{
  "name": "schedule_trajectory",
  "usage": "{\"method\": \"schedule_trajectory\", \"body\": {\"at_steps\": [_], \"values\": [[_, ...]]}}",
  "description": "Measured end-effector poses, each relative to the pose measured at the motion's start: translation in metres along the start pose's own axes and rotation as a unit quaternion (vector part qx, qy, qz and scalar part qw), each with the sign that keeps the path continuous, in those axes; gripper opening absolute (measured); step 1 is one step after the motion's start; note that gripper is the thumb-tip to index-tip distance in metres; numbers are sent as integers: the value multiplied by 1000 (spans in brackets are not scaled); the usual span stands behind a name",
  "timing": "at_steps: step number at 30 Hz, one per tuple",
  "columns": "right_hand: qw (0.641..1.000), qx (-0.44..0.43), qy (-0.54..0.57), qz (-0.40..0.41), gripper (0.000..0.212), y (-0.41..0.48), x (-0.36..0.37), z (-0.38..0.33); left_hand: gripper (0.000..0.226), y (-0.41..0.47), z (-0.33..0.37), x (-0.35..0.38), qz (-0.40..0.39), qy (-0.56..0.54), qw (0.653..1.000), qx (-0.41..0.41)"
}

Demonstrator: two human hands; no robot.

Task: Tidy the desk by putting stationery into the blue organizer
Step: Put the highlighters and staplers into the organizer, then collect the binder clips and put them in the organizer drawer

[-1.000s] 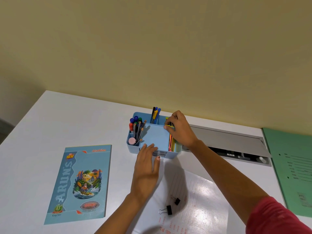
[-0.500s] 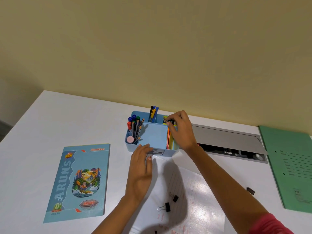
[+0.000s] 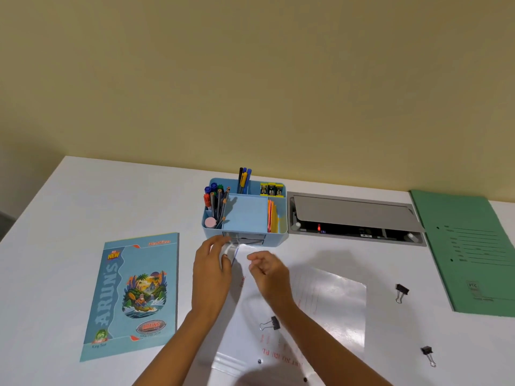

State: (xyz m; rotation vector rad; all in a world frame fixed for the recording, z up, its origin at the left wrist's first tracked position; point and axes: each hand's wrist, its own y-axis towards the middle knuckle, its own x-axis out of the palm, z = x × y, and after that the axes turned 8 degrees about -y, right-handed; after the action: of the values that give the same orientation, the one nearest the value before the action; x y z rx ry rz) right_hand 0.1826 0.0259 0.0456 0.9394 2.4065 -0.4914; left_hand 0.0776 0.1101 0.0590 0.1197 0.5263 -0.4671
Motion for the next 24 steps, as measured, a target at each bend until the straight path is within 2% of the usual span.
{"method": "schedule_trajectory", "body": {"at_steps": [1,3,4,6,8,10,12,14,17,21,24], "values": [[985,110,119,-52,17,-1,4,-2,35,1,1,-1,0,14,1000,9],[898,271,328,-113,21,1,11,-10,39,3,5,-3,-3,38,999,19],[875,298,363,-114,22,4,13,-12,42,4,6,-4,-3,57,998,26],[873,308,364,-105,24,11,16,-18,47,6,9,-5,-5,98,994,42],[895,304,313,-97,24,16,18,-21,50,8,11,-5,-8,135,989,63],[931,286,208,-90,23,16,19,-16,51,9,11,-4,-16,173,981,85],[970,215,96,-63,20,12,16,-7,52,8,10,-3,-24,207,974,91],[995,100,8,-23,20,2,9,3,56,7,8,-1,-26,219,971,92],[989,1,-146,-1,25,-15,-2,22,60,0,5,1,-45,211,973,78],[973,14,-231,-22,12,-45,-16,52,53,-19,0,6,-58,144,987,42],[968,25,-248,-39,24,-66,-19,62,42,-37,-2,11,-82,107,990,34]]}}
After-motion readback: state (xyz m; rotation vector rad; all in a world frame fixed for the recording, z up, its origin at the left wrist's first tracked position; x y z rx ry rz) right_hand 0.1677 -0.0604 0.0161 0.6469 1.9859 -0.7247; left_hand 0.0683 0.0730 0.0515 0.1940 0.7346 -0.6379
